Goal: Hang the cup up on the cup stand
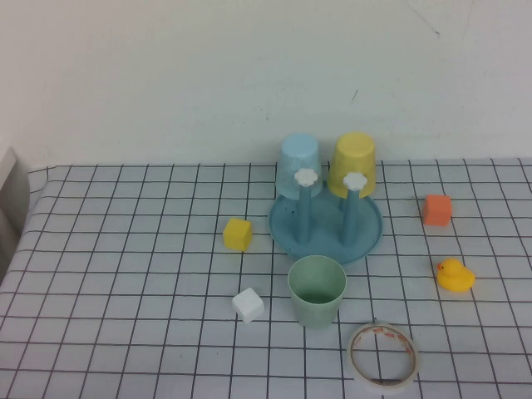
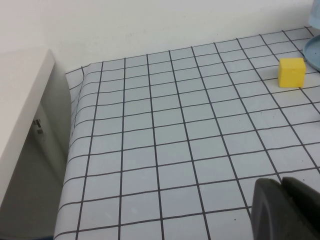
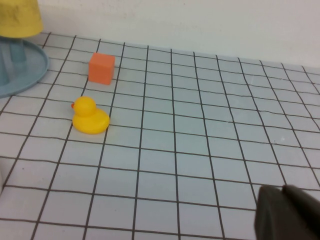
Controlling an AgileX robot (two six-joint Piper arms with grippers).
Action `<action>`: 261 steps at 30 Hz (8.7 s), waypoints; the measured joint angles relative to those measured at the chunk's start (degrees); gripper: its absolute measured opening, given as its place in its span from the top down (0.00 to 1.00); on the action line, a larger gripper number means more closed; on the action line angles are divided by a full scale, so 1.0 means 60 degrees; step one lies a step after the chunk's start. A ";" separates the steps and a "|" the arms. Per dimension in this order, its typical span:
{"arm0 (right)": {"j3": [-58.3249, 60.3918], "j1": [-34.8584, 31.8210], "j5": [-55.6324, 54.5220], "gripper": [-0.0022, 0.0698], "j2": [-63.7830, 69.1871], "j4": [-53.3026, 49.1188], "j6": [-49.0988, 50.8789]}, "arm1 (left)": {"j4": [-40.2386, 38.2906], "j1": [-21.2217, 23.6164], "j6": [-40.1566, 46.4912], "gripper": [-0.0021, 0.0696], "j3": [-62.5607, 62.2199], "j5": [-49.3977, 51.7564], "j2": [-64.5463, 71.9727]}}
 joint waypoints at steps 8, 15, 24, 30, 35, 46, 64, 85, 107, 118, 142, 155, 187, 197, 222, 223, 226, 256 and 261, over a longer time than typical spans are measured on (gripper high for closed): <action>0.0000 0.0000 -0.0132 0.97 0.0000 -0.0022 0.0000 | 0.0000 0.0000 0.0000 0.97 0.0000 -0.0043 0.0000; 0.0072 0.0000 -0.1175 0.97 0.0000 -0.0237 0.0000 | 0.0015 0.0000 0.0000 0.97 0.0018 -0.1286 0.0000; 0.0072 0.0000 -0.5132 0.97 0.0000 -0.0273 0.0000 | 0.0015 0.0000 0.0034 0.97 0.0018 -0.5498 0.0000; 0.0072 0.0000 -0.7758 0.97 0.0000 -0.0296 0.0000 | 0.0015 0.0000 0.0034 0.97 0.0018 -0.7095 0.0000; 0.0072 0.0000 -0.9194 0.97 0.0000 -0.0296 0.0138 | 0.0015 0.0000 0.0011 0.97 0.0018 -0.7914 0.0000; -0.1213 0.0000 -0.7522 0.97 0.0000 0.1761 -0.1769 | -0.1640 0.0000 0.2051 0.97 -0.2030 -0.5964 0.0000; -0.5450 0.0006 0.2651 0.97 0.5769 0.3338 -0.4583 | -0.2761 0.0000 0.2676 0.97 -0.3829 -0.0036 0.3711; -0.8634 0.2704 0.2462 0.64 1.4491 0.9694 -1.0634 | -0.2127 0.0000 0.1229 0.97 -0.3469 0.1127 0.4370; -1.1619 0.3799 0.1429 0.41 1.9657 1.1333 -1.0713 | -0.2436 0.0000 0.1163 0.97 -0.3237 0.0929 0.4370; -1.1641 0.4014 0.1523 0.61 2.0197 1.1486 -1.0938 | -0.2451 0.0000 0.1163 0.97 -0.3237 0.0929 0.4370; -1.1641 0.4595 0.2115 0.93 1.5343 1.6656 -1.9287 | -0.4343 0.0000 0.3836 0.97 -0.3237 -0.0962 0.4370; -1.1548 0.5363 0.4556 0.93 1.4518 1.7068 -1.9800 | -0.4713 0.0000 0.7949 0.97 -0.3237 -0.2705 0.4370; -1.0195 0.7322 0.2582 0.93 1.4518 1.6885 -2.4254 | -1.5789 0.0000 0.0429 0.02 -0.3237 0.2207 0.4370; -1.0074 0.9814 -0.1016 0.93 1.4518 1.7243 -2.7671 | -1.5796 0.0000 0.0425 0.01 -0.3237 0.2157 0.4370; -1.1335 0.9897 -0.0816 0.93 1.4535 1.7403 -2.6155 | -1.5812 0.0000 0.0213 0.01 -0.3237 0.1132 0.4370; -1.1335 0.9897 -0.0704 0.93 1.4535 1.7403 -2.6113 | -1.5812 0.0000 0.0179 0.01 -0.3237 0.1132 0.4370; -1.1350 0.9919 -0.0506 0.93 1.4535 1.7403 -2.6045 | -1.5818 0.0000 0.0142 0.01 -0.3237 0.1159 0.4370; -1.1606 1.0010 0.0113 0.93 1.5052 1.7421 -2.6025 | -1.5838 0.0000 0.0255 0.11 -0.3237 0.0976 0.4370; -1.1633 1.0010 0.0138 0.92 1.5272 1.7557 -2.6025 | -1.5777 0.0000 0.0461 0.12 -0.3216 0.0719 0.4396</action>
